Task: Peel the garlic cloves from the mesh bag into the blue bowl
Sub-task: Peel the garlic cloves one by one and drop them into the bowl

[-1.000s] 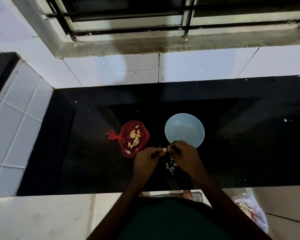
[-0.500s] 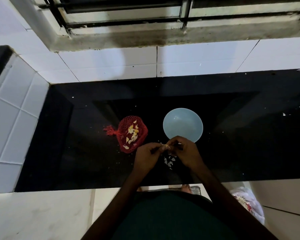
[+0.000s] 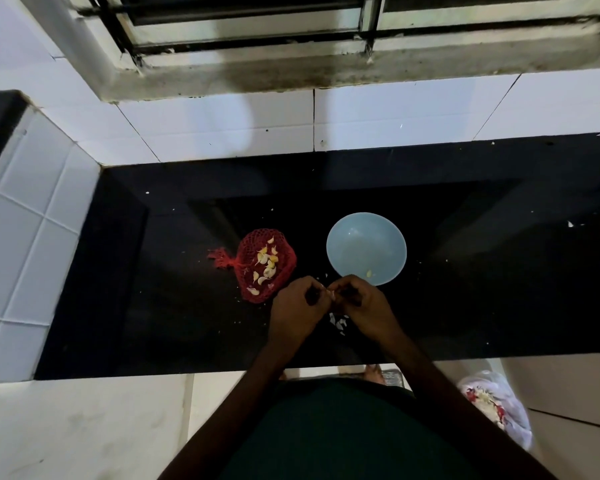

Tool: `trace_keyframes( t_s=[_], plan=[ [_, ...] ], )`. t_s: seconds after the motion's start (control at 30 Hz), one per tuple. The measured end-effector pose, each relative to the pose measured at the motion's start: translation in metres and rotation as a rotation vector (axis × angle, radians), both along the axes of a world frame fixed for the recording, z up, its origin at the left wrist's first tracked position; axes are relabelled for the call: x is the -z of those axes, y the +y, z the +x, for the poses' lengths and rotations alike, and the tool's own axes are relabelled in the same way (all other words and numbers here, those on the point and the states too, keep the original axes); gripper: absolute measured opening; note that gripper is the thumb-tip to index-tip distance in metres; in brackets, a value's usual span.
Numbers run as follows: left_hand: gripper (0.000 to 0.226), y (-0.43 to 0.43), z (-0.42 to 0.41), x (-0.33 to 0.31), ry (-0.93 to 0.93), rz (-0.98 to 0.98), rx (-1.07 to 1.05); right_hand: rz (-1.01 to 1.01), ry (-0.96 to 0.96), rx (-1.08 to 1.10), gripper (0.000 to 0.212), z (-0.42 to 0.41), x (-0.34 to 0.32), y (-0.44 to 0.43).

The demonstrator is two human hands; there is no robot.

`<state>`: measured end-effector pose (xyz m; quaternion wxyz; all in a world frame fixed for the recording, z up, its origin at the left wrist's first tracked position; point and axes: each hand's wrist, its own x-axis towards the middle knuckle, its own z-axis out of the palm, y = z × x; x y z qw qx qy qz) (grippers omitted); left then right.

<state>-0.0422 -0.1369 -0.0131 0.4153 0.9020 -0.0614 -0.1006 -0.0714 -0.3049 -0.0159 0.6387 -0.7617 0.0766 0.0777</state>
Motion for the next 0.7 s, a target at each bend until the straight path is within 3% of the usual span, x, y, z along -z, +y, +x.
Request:
trace_keyframes(
  t_s=[0.2, 0.5, 0.7],
  plan=[
    [0.008, -0.007, -0.007, 0.005, 0.056, -0.112, -0.027, 0.045, 0.006, 0.041, 0.010, 0.000, -0.002, 0.002],
    [0.015, -0.015, -0.010, 0.001, 0.509, -0.621, -0.331, -0.014, -0.036, 0.063, 0.025, -0.002, 0.004, 0.001],
    [0.017, -0.012, -0.012, -0.002, 0.626, -0.641, -0.328, -0.198, -0.136, 0.024, 0.032, 0.000, 0.007, -0.004]
  ],
)
